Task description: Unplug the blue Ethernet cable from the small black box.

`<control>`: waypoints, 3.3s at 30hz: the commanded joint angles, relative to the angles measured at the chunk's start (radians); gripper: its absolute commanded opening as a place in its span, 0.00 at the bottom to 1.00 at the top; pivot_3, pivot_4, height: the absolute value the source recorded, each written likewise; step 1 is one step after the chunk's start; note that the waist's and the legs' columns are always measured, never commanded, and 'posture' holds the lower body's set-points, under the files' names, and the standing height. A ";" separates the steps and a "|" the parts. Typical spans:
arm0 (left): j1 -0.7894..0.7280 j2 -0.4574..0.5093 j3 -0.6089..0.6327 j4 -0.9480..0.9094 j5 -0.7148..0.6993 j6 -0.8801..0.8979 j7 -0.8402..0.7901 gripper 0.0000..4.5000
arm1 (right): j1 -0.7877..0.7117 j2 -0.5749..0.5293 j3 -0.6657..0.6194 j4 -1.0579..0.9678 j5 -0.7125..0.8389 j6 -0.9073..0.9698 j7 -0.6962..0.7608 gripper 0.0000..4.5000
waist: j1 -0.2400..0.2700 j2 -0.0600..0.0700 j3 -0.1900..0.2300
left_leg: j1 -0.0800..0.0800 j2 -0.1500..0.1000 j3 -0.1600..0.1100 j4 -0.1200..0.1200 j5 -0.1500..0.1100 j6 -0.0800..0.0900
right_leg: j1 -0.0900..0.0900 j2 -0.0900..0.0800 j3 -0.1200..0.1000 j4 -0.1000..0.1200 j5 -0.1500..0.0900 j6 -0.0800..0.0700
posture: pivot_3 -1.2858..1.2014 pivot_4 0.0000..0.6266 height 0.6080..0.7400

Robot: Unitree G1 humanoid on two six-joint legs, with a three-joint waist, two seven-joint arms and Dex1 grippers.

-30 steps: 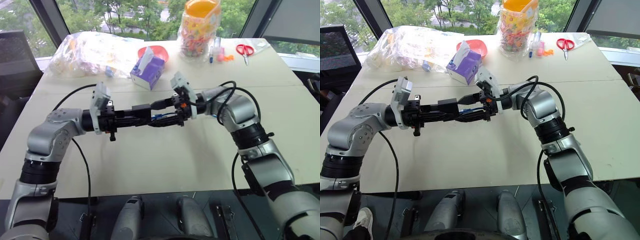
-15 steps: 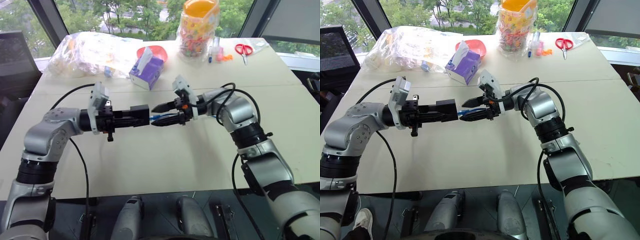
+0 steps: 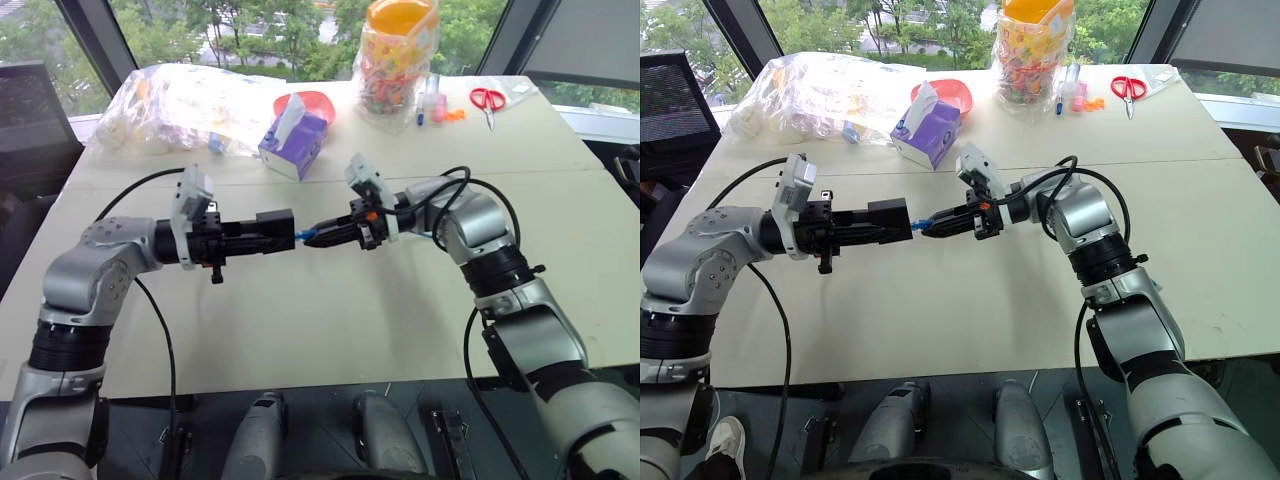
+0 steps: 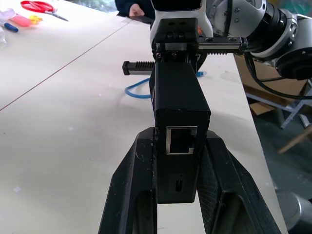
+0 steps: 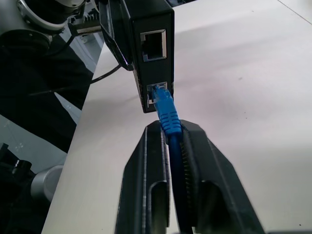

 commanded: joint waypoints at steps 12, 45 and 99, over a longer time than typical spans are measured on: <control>-0.007 -0.005 0.032 -0.024 -0.013 -0.025 0.013 0.11 | -0.016 0.000 -0.044 -0.049 0.031 0.040 0.025 0.60 | 0.000 0.000 0.000 | 0.000 0.000 0.000 0.000 0.000 0.000 | 0.000 0.000 0.000 0.000 0.000 0.000 | 0.52 0.24 0.90; 0.018 -0.022 0.006 -0.062 0.003 -0.025 0.016 0.11 | -0.029 0.040 -0.047 -0.037 0.021 0.032 0.005 0.01 | 0.000 0.000 0.000 | 0.000 0.000 0.000 0.000 0.000 0.000 | 0.000 0.000 0.000 0.000 0.000 0.000 | 0.52 0.24 0.90; 0.014 -0.391 -0.118 0.336 0.439 -0.482 0.440 0.11 | 0.217 -0.004 -0.335 -0.073 -0.145 -0.251 -0.672 0.89 | 0.004 0.000 0.000 | 0.000 -0.001 0.000 0.001 0.000 0.000 | 0.001 0.000 0.000 0.001 0.001 0.001 | 0.52 0.24 0.90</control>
